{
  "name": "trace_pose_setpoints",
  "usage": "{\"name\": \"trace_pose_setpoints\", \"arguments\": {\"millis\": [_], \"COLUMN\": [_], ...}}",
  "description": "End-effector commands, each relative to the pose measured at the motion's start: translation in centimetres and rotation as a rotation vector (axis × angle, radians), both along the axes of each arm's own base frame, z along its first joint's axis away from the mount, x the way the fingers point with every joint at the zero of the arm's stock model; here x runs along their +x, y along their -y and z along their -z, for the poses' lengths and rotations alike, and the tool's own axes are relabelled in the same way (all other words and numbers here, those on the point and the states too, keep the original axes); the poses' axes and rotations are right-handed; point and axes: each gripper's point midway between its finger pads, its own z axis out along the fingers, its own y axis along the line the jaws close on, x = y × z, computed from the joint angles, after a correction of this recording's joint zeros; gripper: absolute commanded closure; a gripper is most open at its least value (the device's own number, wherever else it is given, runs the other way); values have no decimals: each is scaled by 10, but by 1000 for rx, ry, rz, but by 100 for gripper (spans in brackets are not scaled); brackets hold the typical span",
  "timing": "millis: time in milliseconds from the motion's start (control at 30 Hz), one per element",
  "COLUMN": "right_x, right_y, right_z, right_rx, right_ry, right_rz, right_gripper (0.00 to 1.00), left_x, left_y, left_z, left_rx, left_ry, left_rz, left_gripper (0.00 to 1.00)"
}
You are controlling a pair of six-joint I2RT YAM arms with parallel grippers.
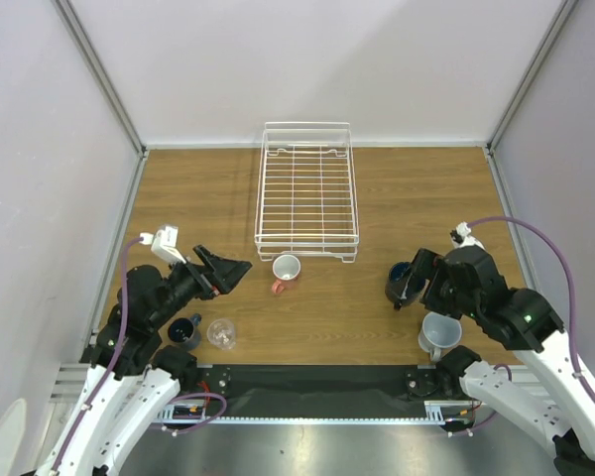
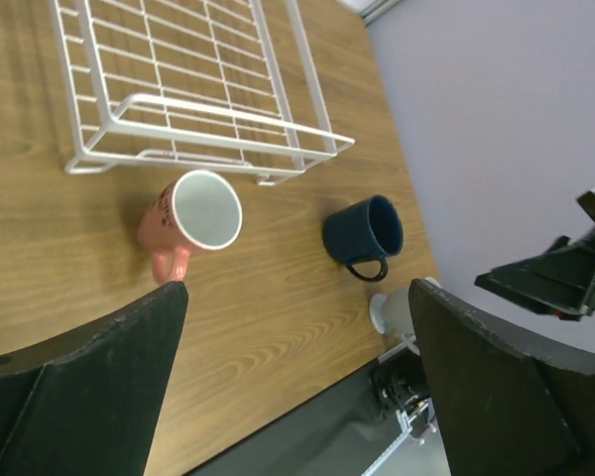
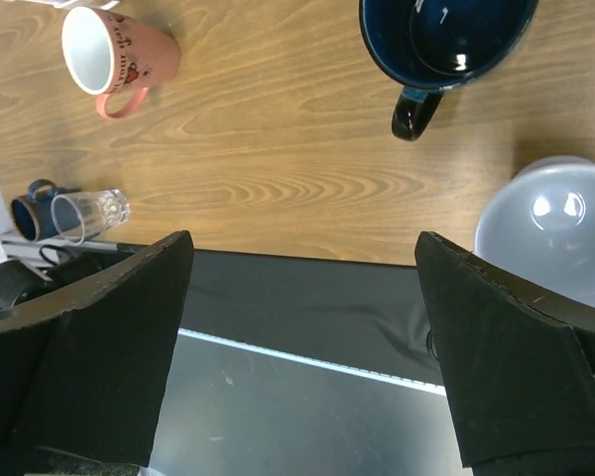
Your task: Load the cups into the dish rack
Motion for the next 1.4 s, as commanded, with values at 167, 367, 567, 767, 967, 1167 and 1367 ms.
{"name": "trace_pose_setpoints", "arguments": {"millis": [167,367,567,767,967,1167,1367], "right_x": [-18,-21,-19,-4,-1,-8,1], "right_y": [24,13,-2,-2,6,50,64], "right_z": [-15,-13,17,16,12,10,3], "right_rx": [84,69,-75,-152,-149,-273,-264], "right_ry": [45,16,-191,-236,-237,-293,-301], "right_rz": [129,46,-82,-90,-60,113,169], "right_gripper": [0,0,0,0,0,3,6], "left_x": [-8,4,14,17,21,23,29], "left_y": [-10,-2,19,60,109,174,221], "left_z": [-3,9,9,5,10,4,-1], "left_rx": [-3,179,327,467,580,560,592], "left_ry": [-41,-152,-178,-158,-141,-113,-119], "left_rz": [-47,28,79,133,240,392,452], "left_gripper": [1,16,16,17,19,24,28]}}
